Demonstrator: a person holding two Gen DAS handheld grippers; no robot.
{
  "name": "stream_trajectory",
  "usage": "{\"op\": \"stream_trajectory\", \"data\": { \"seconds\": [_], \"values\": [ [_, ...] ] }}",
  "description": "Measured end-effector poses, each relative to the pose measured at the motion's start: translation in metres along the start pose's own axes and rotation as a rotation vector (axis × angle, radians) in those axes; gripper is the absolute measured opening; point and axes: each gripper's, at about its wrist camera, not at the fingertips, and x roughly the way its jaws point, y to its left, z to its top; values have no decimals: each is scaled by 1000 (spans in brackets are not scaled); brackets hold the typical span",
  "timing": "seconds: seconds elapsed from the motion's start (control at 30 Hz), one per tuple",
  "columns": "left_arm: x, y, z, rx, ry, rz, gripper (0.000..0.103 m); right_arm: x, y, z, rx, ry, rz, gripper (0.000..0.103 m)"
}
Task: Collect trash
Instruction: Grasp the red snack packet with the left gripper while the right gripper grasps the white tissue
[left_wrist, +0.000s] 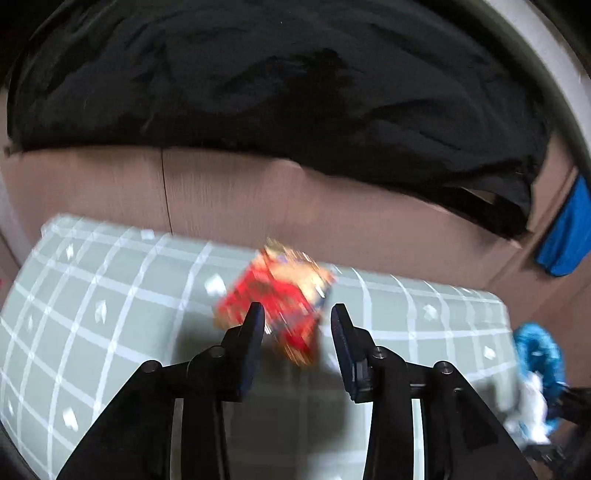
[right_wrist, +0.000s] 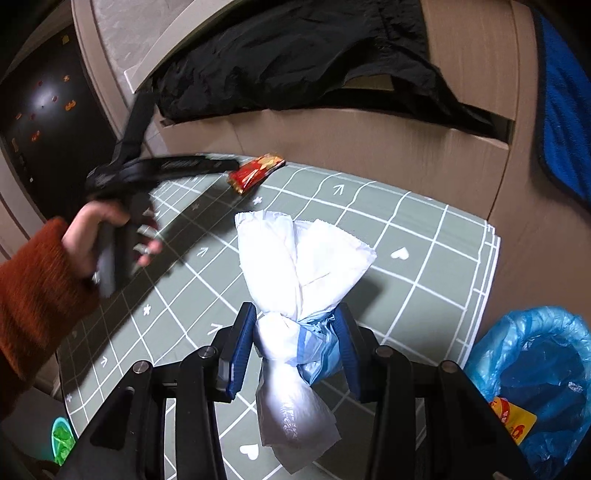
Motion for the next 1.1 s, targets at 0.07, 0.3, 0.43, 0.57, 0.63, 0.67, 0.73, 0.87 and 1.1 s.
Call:
{"op": "stream_trajectory", "data": {
  "seconds": [0.07, 0.3, 0.43, 0.57, 0.63, 0.67, 0.73, 0.87, 1.1],
  "values": [
    [18, -3, 6, 57, 19, 64, 41, 5, 1, -2, -16, 11, -5, 40],
    [64, -1, 19, 143, 133, 13, 47, 26, -7, 0, -2, 49, 13, 41],
    [66, -6, 19, 169, 173, -12, 56, 36, -6, 2, 3, 44, 27, 42],
    [69, -9, 20, 203, 179, -4, 59, 43, -5, 4, 8, 31, 39, 43],
    [71, -5, 22, 171, 180, -2, 59, 44, -6, 6, 17, 28, 42, 44],
    [71, -6, 22, 171, 182, 5, 59, 43, -6, 6, 20, 27, 44, 44],
    [66, -11, 18, 189, 195, 35, 60, 43, -6, 7, 19, 27, 43, 44],
    [68, -12, 23, 189, 223, 44, 61, 38, -7, 5, 27, 31, 33, 44],
    [49, -27, 2, 206, 162, 84, 12, 17, -9, -4, 69, 26, 29, 44]
  ]
}}
